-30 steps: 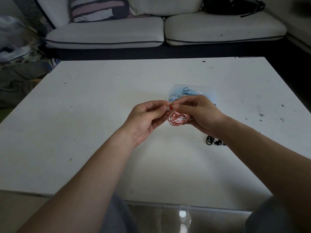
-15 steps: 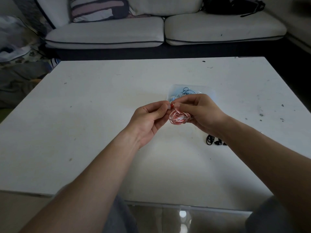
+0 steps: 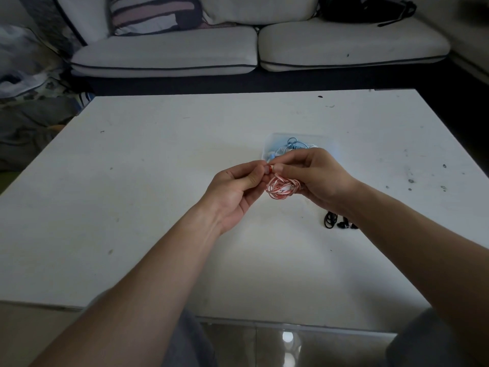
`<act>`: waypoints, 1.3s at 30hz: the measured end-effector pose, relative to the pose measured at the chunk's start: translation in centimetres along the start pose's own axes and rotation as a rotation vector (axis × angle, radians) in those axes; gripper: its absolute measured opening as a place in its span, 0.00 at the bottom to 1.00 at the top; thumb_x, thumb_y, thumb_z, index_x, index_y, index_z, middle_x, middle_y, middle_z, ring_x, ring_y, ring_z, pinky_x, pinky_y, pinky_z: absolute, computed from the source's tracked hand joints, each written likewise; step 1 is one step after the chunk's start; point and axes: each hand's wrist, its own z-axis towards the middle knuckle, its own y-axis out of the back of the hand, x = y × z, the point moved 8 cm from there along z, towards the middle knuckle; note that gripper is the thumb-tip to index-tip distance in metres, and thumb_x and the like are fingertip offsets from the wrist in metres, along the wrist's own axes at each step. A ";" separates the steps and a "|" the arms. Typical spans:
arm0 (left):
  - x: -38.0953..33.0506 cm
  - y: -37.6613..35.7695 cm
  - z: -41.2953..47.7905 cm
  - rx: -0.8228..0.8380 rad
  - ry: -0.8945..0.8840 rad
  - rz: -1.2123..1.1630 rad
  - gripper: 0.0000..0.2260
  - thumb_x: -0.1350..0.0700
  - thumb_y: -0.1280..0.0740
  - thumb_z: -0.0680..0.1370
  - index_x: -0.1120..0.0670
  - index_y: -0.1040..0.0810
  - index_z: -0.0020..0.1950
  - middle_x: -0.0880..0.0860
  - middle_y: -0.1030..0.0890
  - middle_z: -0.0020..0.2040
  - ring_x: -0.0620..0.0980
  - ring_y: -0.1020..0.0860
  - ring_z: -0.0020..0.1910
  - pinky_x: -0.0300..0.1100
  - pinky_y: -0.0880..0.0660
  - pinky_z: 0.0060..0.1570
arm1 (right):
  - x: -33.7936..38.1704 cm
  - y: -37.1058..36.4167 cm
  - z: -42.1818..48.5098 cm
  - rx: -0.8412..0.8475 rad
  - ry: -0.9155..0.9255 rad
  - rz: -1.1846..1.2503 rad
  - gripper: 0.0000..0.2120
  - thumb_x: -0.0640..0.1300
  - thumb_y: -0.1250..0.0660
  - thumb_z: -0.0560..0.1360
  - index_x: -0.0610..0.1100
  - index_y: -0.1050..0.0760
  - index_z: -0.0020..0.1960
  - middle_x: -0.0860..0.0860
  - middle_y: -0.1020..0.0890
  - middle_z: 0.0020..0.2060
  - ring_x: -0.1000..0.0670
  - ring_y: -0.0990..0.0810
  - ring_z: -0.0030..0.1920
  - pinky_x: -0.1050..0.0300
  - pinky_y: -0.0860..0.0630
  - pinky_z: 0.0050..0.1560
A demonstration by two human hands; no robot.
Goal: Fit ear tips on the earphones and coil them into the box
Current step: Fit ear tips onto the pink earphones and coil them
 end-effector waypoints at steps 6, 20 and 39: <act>0.0 -0.1 0.0 -0.012 -0.021 -0.003 0.05 0.67 0.33 0.76 0.61 0.18 0.47 0.53 0.15 0.39 0.46 0.17 0.38 0.34 0.20 0.41 | -0.1 0.1 0.1 0.021 0.000 0.028 0.06 0.36 0.30 0.73 0.35 0.19 0.49 0.44 0.15 0.40 0.47 0.16 0.40 0.53 0.18 0.42; -0.7 0.1 -0.3 -0.081 -0.113 0.210 0.06 0.68 0.32 0.77 0.59 0.17 0.45 0.54 0.14 0.39 0.48 0.16 0.38 0.37 0.19 0.44 | 0.8 0.8 -0.2 -0.162 0.110 -0.346 0.03 0.37 0.27 0.75 0.42 0.15 0.47 0.43 0.13 0.39 0.36 0.15 0.44 0.43 0.19 0.45; -1.3 0.1 -0.8 -0.089 -0.052 0.189 0.06 0.68 0.31 0.76 0.60 0.18 0.48 0.55 0.14 0.40 0.46 0.16 0.37 0.35 0.20 0.41 | 0.7 1.0 -0.1 -0.125 0.082 -0.254 0.03 0.35 0.29 0.76 0.38 0.17 0.48 0.37 0.14 0.43 0.34 0.16 0.47 0.37 0.20 0.51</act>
